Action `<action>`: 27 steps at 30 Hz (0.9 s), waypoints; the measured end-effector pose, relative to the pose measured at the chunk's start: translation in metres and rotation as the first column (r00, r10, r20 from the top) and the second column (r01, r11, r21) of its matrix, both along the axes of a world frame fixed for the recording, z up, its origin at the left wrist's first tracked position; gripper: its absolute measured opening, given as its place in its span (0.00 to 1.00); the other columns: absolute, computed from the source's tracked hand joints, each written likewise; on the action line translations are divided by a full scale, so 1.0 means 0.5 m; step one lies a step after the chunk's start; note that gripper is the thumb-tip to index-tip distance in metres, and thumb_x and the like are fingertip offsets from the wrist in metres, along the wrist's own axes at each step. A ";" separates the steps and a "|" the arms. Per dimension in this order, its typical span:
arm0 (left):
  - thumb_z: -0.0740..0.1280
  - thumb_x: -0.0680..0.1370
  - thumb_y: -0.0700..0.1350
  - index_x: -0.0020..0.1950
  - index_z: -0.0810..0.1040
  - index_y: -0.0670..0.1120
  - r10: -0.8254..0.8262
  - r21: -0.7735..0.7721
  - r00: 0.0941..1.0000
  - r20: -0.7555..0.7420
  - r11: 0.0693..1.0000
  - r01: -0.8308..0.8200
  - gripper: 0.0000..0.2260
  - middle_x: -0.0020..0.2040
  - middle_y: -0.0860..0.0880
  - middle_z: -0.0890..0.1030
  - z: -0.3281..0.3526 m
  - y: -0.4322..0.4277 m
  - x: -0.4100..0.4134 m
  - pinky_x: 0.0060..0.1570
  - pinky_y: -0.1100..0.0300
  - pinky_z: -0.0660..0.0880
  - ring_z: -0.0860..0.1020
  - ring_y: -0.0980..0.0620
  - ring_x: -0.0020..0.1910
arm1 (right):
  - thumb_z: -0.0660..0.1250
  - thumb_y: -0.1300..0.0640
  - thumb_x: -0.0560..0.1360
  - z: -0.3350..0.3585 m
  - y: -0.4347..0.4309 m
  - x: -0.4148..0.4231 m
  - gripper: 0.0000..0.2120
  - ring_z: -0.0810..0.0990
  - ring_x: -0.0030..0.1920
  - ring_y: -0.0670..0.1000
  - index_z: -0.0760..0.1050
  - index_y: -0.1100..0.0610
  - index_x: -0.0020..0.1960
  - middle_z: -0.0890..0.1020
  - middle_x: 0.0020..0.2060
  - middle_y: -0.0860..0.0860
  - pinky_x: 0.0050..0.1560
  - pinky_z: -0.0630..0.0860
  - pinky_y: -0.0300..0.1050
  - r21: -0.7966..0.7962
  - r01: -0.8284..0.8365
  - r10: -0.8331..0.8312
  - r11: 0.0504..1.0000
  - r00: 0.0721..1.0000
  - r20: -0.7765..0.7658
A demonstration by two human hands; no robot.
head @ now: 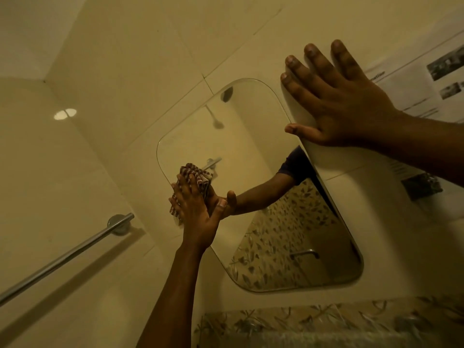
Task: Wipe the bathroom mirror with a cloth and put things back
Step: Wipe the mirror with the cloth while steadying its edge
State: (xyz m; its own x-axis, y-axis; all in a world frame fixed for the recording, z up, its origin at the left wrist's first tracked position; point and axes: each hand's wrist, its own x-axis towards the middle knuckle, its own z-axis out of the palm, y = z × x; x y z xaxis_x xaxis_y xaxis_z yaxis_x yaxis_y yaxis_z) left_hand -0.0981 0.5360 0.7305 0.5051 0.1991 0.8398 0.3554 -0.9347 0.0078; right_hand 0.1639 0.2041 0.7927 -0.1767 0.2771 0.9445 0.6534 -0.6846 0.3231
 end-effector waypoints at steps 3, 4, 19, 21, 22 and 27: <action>0.57 0.80 0.68 0.85 0.34 0.56 -0.002 -0.011 1.000 -0.002 1.000 0.002 0.44 0.85 0.52 0.30 -0.011 0.000 0.000 0.79 0.34 0.31 0.29 0.47 0.83 | 0.44 0.28 0.85 0.000 -0.003 -0.003 0.46 0.45 0.88 0.68 0.45 0.61 0.90 0.47 0.89 0.63 0.86 0.43 0.72 -0.007 -0.010 0.010 1.000 1.000 -0.012; 0.58 0.80 0.68 0.85 0.34 0.57 0.000 -0.009 1.000 -0.004 1.000 0.000 0.44 0.85 0.52 0.30 -0.015 -0.001 -0.001 0.79 0.34 0.31 0.29 0.46 0.84 | 0.45 0.28 0.85 0.001 -0.003 -0.004 0.46 0.45 0.88 0.69 0.45 0.61 0.90 0.47 0.88 0.63 0.86 0.43 0.72 -0.008 -0.014 0.014 1.000 1.000 -0.015; 0.50 0.78 0.77 0.85 0.33 0.55 -0.006 -0.095 0.995 -0.095 0.996 -0.003 0.46 0.84 0.51 0.29 -0.113 -0.019 -0.018 0.79 0.36 0.29 0.27 0.46 0.83 | 0.42 0.26 0.84 0.004 -0.006 -0.003 0.47 0.43 0.88 0.68 0.43 0.59 0.90 0.45 0.89 0.62 0.84 0.41 0.72 -0.033 -0.025 0.023 0.999 0.999 -0.046; 0.49 0.77 0.77 0.84 0.31 0.56 0.000 -0.104 0.994 -0.113 0.994 -0.012 0.46 0.84 0.50 0.28 -0.131 -0.022 -0.020 0.79 0.34 0.30 0.28 0.45 0.83 | 0.42 0.26 0.84 0.004 -0.007 -0.005 0.47 0.43 0.88 0.68 0.43 0.59 0.90 0.45 0.89 0.62 0.84 0.41 0.72 -0.034 -0.029 0.027 0.999 0.998 -0.048; 0.49 0.78 0.77 0.84 0.31 0.57 0.004 -0.105 0.993 -0.121 0.994 -0.017 0.46 0.84 0.50 0.29 -0.139 -0.023 -0.022 0.79 0.33 0.31 0.28 0.44 0.83 | 0.42 0.26 0.84 0.004 -0.007 -0.006 0.47 0.43 0.88 0.68 0.43 0.59 0.90 0.45 0.89 0.62 0.84 0.41 0.72 -0.036 -0.030 0.028 0.999 0.998 -0.050; 0.56 0.78 0.72 0.85 0.33 0.51 0.031 -0.108 0.988 -0.151 0.993 -0.047 0.48 0.84 0.47 0.29 -0.176 -0.027 -0.024 0.79 0.30 0.33 0.28 0.42 0.83 | 0.43 0.26 0.84 0.003 -0.009 -0.010 0.47 0.43 0.88 0.67 0.44 0.59 0.90 0.46 0.89 0.62 0.84 0.40 0.70 -0.033 -0.026 0.025 0.999 0.998 -0.058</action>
State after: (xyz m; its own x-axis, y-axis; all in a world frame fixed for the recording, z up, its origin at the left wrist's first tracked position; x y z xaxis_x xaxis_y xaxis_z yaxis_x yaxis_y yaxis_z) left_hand -0.1098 0.5227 0.6425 0.6126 0.3090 0.7275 0.3966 -0.9163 0.0552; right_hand 0.1589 0.1994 0.7942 -0.1302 0.3053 0.9433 0.6886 -0.6567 0.3076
